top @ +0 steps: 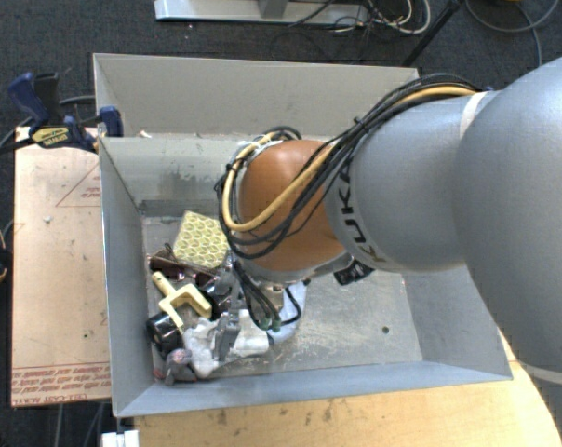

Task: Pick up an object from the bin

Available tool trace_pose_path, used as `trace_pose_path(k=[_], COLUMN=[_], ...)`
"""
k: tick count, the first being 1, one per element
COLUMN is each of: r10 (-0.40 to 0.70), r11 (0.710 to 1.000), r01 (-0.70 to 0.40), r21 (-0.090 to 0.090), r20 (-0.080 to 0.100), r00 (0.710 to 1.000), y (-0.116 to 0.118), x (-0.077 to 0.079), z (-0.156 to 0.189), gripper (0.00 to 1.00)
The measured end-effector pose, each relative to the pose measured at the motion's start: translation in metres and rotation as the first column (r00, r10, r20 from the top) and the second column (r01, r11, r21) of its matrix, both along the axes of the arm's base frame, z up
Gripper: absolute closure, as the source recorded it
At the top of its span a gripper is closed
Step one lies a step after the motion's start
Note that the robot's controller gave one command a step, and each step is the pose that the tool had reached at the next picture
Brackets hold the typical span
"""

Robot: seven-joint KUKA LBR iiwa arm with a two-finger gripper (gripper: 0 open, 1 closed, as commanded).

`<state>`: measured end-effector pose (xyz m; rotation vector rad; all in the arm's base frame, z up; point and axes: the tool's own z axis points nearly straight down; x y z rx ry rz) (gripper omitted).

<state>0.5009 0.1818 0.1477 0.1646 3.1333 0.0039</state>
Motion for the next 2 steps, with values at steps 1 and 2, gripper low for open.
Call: trace_pose_path(k=[1, 2], r10=[-0.009, -0.009], r11=[1.000, 1.000], r01=[0.009, 0.009], r21=[-0.001, 0.000], r20=[-0.002, -0.002], r00=[1.000, 1.000], y=[-0.0101, -0.0101], x=[0.0049, 0.0049], z=[-0.0291, -0.0291], gripper=[1.00, 1.00])
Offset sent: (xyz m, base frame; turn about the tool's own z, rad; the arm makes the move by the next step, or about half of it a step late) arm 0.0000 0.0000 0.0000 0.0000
